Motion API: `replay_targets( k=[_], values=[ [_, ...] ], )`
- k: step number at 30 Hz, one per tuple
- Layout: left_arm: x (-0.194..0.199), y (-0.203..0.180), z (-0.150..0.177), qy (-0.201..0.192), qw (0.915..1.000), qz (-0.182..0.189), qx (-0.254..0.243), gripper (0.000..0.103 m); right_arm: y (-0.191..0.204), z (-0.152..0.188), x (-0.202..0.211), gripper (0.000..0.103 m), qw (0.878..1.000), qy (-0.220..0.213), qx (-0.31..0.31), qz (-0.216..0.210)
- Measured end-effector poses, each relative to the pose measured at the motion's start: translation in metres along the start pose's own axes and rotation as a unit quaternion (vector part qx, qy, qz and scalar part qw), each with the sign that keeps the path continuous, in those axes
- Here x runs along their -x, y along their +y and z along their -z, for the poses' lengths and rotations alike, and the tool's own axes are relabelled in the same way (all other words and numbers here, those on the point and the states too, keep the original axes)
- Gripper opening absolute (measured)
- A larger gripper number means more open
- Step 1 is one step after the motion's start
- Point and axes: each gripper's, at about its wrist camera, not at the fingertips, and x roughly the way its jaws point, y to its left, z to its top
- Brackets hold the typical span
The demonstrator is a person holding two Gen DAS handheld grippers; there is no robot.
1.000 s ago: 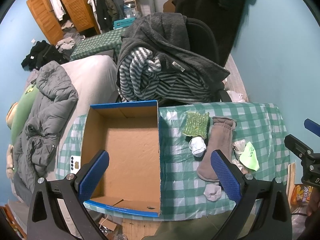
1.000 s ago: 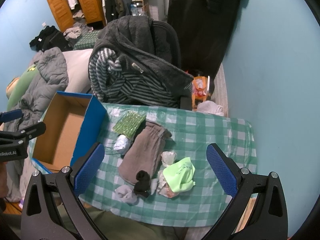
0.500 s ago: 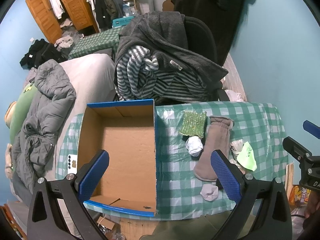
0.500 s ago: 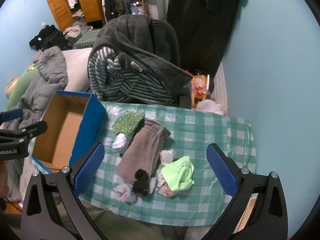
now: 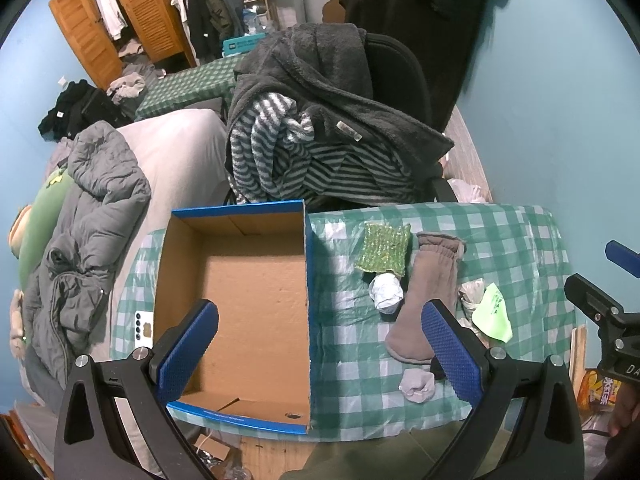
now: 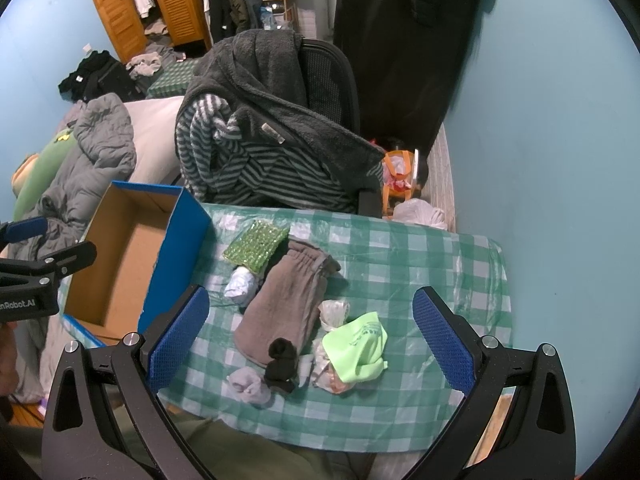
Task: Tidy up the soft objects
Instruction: 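Move both tools toward the socks on the checked tablecloth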
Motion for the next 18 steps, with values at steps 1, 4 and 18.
replay_targets(
  k=[1,4,18],
  values=[
    [0.0,-0.001,0.0,0.001,1.0,0.001,-0.001,0.102,-0.001,0.0,0.0,0.102,1.0,0.0,-0.001,0.0],
    [0.0,-0.003,-0.001,0.002,1.0,0.0,-0.003,0.102,-0.001,0.0,0.0,0.102,1.0,0.0,-0.001,0.0],
    [-0.016,-0.009,0.001,0.018,0.9997,0.006,-0.017,0.102,-0.018,0.01,-0.009,0.102,1.0,0.013,-0.003,0.003]
  ],
)
